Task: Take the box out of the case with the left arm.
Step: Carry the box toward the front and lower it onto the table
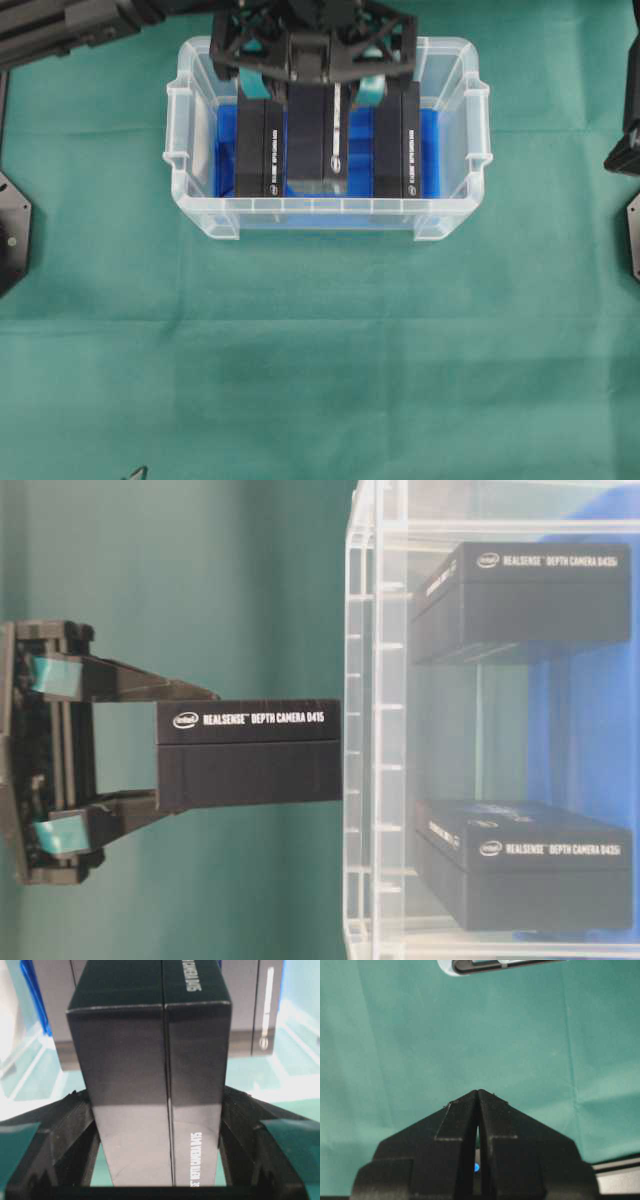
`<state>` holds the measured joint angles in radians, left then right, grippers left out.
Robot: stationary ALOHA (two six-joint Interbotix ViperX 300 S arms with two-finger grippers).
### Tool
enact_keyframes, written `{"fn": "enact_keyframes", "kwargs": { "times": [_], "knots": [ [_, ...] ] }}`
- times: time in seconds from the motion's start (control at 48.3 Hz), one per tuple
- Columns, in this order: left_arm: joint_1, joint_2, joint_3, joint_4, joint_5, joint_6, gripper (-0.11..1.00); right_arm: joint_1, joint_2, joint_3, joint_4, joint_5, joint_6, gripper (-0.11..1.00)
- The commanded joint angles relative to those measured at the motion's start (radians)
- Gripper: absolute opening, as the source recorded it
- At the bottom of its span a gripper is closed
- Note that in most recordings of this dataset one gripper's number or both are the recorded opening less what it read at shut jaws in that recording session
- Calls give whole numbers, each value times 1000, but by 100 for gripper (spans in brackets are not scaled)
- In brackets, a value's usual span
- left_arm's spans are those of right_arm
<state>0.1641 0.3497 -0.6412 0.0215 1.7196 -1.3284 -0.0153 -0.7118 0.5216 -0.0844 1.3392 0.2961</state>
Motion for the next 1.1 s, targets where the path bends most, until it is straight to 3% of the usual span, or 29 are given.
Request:
{"fn": "enact_keyframes", "kwargs": {
  "times": [0.0,0.642,0.87,1.077],
  "knots": [
    [-38,-61,-26,3,2,-21,60,-2,-2,-18,-2,-2,2,0],
    [-307,-89,-23,3,2,-264,60,-2,-3,-18,-2,-2,2,0],
    [-394,-89,-29,3,-3,-380,60,-2,-2,-18,-2,-2,2,0],
    [-420,-89,-26,3,-6,-408,60,-2,-3,-18,-2,-2,2,0]
  ]
}}
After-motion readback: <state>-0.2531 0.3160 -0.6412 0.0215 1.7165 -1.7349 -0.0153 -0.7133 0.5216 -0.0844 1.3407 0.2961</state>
